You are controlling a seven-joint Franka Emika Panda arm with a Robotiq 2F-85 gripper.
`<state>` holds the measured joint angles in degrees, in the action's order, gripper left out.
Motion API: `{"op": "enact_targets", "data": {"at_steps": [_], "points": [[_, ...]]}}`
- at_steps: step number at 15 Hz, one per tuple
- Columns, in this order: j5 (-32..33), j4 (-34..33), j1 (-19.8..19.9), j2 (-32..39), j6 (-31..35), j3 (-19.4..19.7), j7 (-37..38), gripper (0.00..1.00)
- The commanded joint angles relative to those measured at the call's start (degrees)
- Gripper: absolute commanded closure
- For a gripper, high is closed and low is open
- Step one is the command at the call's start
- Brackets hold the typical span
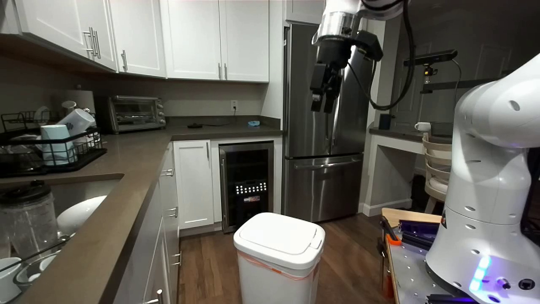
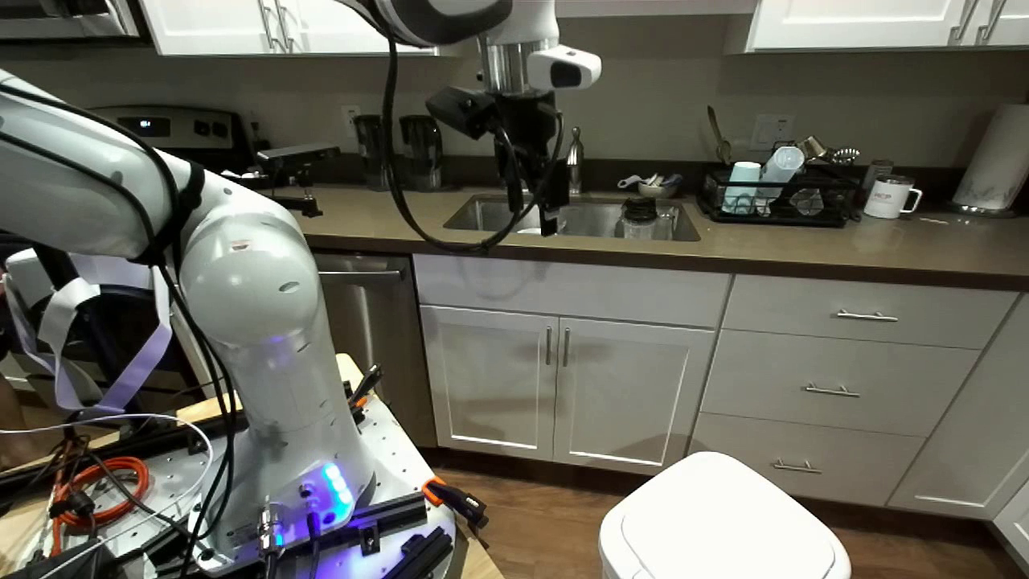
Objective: Open the lid of the white bin
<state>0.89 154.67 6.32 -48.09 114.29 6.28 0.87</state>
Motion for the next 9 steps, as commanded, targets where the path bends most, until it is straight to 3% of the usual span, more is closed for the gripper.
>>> {"op": "enact_targets", "data": {"at_steps": [1,5,9], "points": [[0.35,2.75,-1.31,12.09,8.84,-0.16,-2.13,0.00],[3.89,4.01,-1.02,26.84,21.77,-1.68,-2.13,0.00],[10.78,0.72,0.39,42.18,30.14,-2.68,-0.83,0.00]]}}
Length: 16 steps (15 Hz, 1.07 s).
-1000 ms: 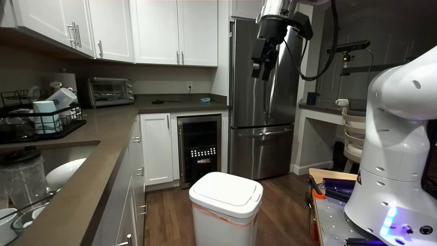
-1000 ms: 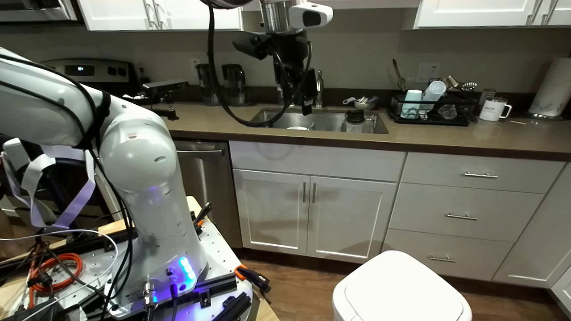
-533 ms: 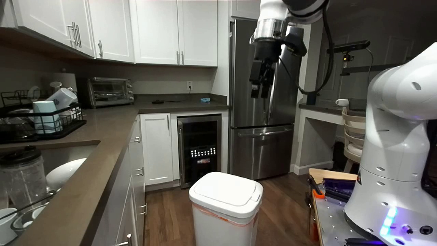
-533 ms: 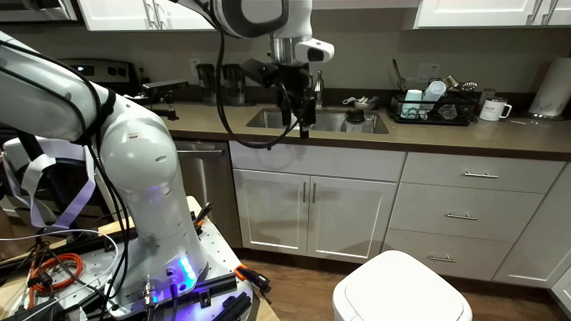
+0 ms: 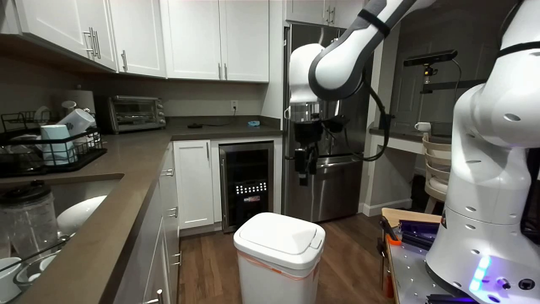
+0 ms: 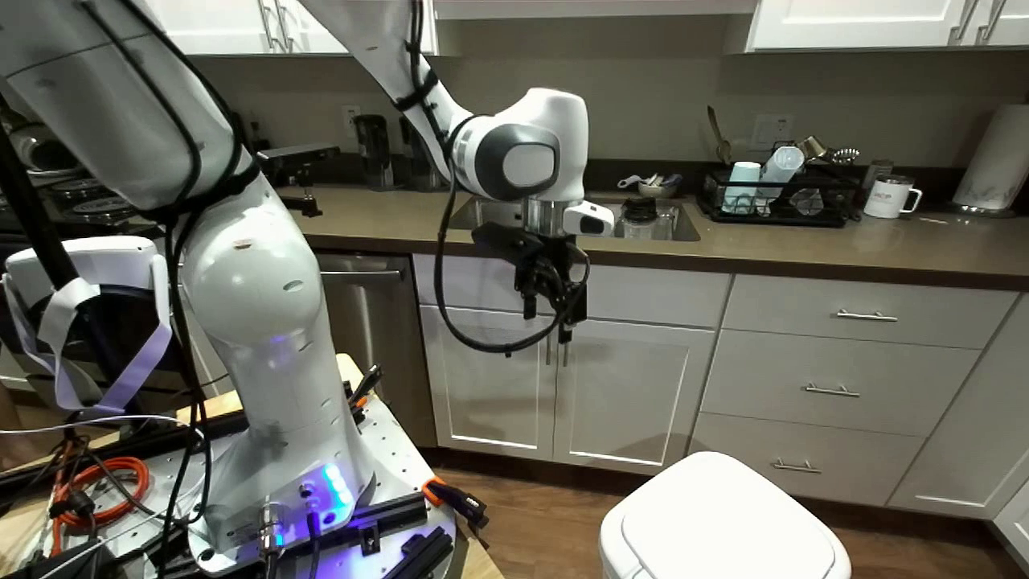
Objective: Open the lid of the white bin
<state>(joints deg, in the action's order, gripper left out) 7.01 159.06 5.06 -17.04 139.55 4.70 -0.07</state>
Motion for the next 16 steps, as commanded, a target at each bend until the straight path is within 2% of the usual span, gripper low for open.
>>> {"op": "enact_targets", "data": {"at_steps": [1,5,8,12,16], "points": [[6.63,-4.98,2.05,14.85,6.14,-0.67,0.26,0.00],[14.96,-13.18,2.69,29.54,8.62,2.61,3.80,0.00],[18.30,-20.37,1.05,39.31,8.76,6.53,6.01,0.00],[16.92,-27.30,0.38,48.63,8.62,9.74,5.72,0.00],[14.38,-28.50,2.23,51.83,10.61,10.66,3.87,0.00]]}}
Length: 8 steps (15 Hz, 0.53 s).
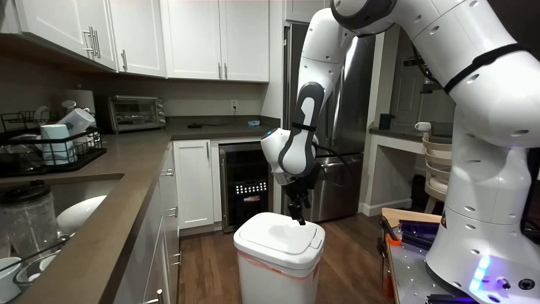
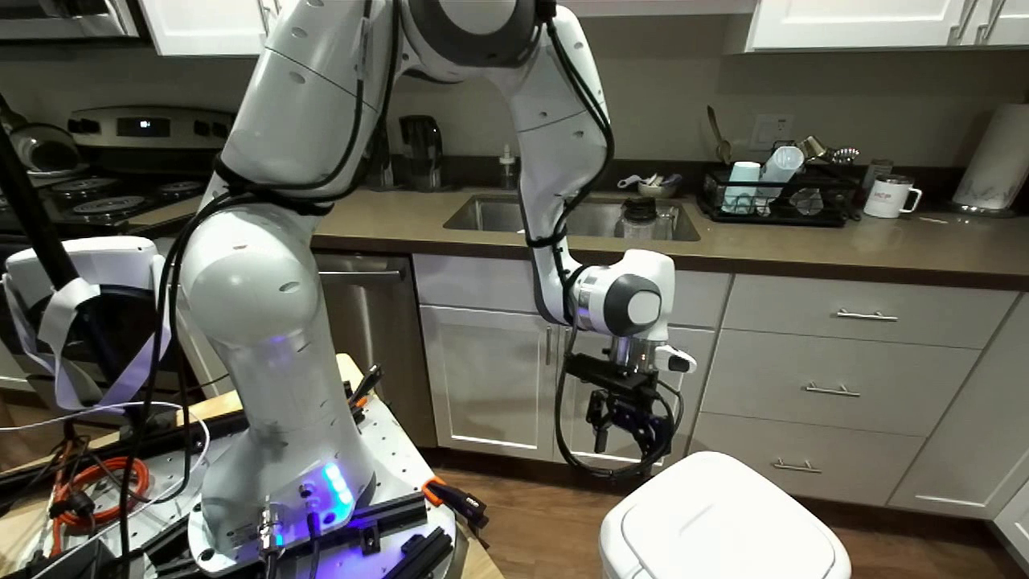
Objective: Open the lid of the white bin
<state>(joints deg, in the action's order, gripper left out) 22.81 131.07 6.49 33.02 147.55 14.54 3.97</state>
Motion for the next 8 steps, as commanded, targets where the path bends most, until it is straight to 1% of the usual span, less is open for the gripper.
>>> {"op": "enact_targets", "data": {"at_steps": [1,5,8], "points": [[-2.16,0.21,1.61,1.58,3.71,0.81,-0.83,0.00],[-3.20,2.69,2.35,1.96,8.44,2.87,-0.17,0.00],[-2.45,3.40,0.69,3.45,10.47,6.03,1.55,0.00]]}}
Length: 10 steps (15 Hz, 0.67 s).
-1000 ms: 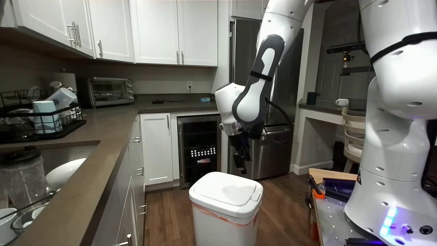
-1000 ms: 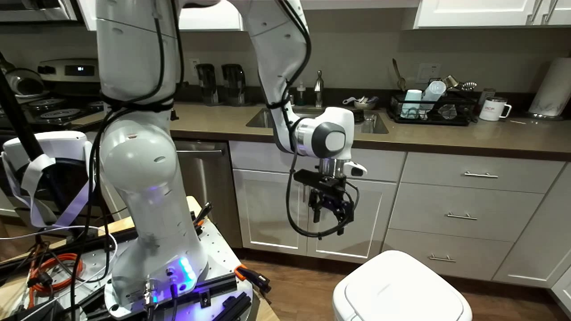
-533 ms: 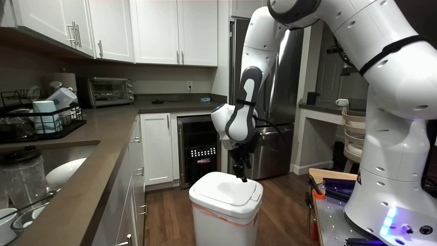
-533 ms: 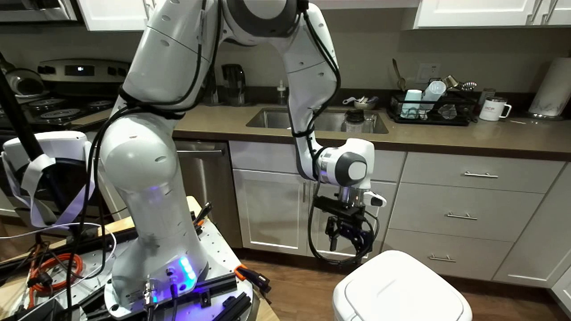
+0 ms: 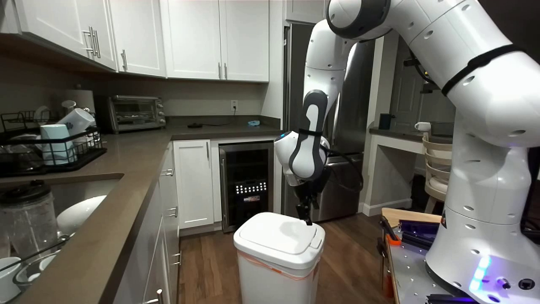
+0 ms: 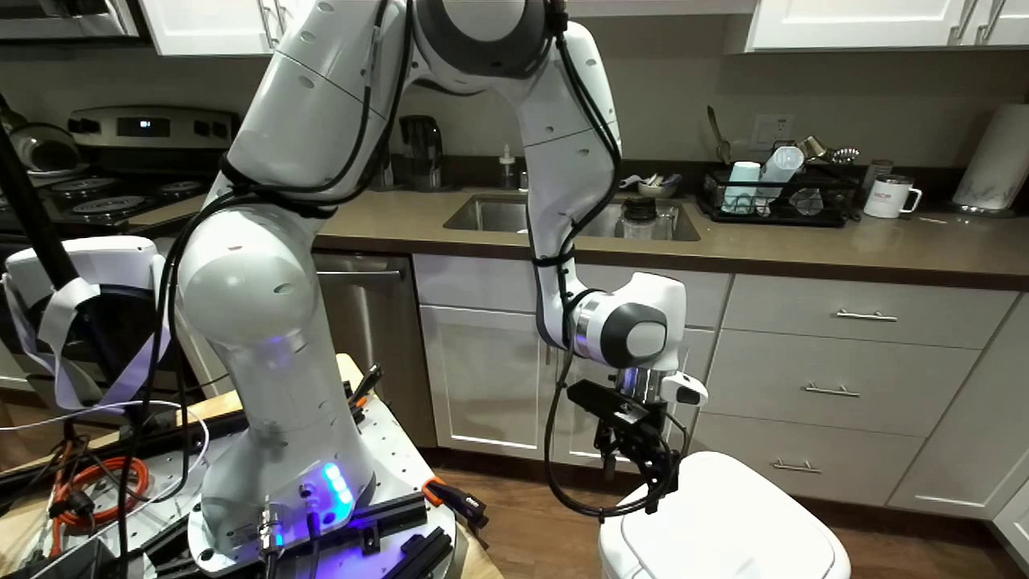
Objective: Open the lid of the white bin
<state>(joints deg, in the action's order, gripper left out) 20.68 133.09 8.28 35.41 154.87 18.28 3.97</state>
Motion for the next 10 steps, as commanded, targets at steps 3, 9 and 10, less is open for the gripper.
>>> {"op": "enact_targets", "data": {"at_steps": [3,9,10], "points": [[-0.82,0.78,-1.42,3.87,4.31,3.46,1.75,0.00],[-4.41,-0.09,1.84,8.85,7.76,1.40,-0.55,0.00],[-5.63,0.06,2.75,9.32,8.55,0.69,-1.26,0.00]]}}
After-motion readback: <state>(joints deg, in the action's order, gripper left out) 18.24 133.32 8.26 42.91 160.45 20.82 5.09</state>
